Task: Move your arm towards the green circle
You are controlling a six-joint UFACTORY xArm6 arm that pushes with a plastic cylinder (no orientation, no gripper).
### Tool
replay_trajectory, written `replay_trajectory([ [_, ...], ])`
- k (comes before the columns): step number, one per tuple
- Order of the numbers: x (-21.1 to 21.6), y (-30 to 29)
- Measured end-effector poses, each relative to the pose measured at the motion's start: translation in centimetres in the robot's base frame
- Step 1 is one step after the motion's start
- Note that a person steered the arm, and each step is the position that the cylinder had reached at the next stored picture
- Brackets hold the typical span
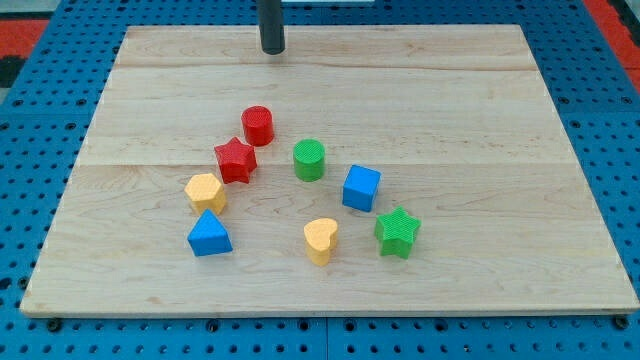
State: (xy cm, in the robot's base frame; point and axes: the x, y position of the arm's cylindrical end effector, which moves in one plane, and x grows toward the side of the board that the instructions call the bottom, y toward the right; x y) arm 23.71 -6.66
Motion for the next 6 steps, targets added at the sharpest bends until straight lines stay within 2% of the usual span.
replay_trajectory([
  [1,0.1,-0.1],
  [2,0.1,3.9],
  [3,3.0,7.8],
  [4,8.7,9.8],
  [6,9.8,10.0],
])
